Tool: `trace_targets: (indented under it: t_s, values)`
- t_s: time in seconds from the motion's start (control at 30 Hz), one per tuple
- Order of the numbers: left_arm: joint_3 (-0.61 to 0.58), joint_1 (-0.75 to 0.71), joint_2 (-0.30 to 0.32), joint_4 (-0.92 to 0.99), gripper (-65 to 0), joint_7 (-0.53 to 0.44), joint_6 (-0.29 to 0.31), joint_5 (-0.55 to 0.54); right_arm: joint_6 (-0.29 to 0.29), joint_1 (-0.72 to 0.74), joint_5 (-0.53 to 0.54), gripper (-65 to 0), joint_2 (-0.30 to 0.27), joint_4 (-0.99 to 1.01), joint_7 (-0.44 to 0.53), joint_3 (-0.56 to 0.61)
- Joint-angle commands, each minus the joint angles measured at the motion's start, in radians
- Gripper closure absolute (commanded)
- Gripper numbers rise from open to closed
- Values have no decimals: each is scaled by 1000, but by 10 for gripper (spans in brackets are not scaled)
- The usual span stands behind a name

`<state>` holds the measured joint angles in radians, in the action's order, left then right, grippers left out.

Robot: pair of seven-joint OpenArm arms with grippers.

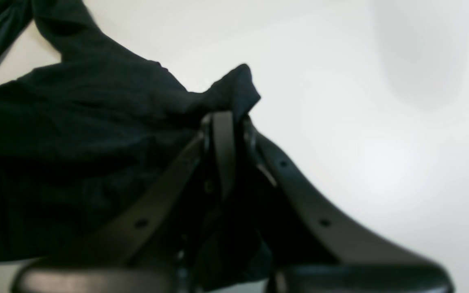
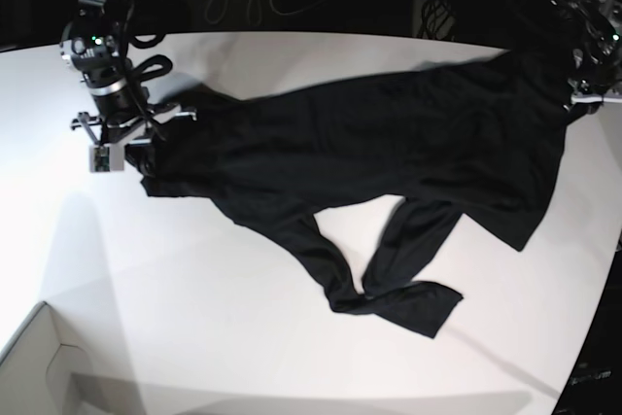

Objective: Layout the t-shirt on the table in an organized manner, then fold the t-shirt properly
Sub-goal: 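Lift the shirt with both grippers and pull it away from the robot, then lay the shirt flat and open the right gripper, lifting it away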

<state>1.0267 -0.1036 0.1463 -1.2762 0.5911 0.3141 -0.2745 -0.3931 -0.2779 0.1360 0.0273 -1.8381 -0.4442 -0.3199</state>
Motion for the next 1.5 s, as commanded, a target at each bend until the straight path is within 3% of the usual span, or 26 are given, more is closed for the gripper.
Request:
trace_targets:
  t_s: [0.0,0.13,0.37,0.63,0.8,1.0,1.23,1.47]
  values:
    - [2,14,9,-7,-92,11,0,-2,1,7,11,0,-7,-18,26,-3]
    - [2,21,9,-6,-1,11,0,-2,1,7,11,0,-7,-18,28,-6]
    - [7,15,0,-89,0,20,0,-22,1,6,11,0,-7,-25,29,-9]
    - [4,-61,8,-428,0,22,-2,-260,1,10,11,0,-7,-79,32,-3]
    - [4,-46,9,-590,0,23,-3,-319,1,27,26,0,-5,-133,32,-8]
    - [2,91,11,-653,0,54,-7,-325,1,27,147,0,-13,-139,32,-38]
    - [2,324,51,-666,0,243,-7,-323,1,27,147,0,-17,-165,32,-55]
    - [-92,482,83,-667,0,283,-13,-323,1,90,146,0,-19,-188,34,-68]
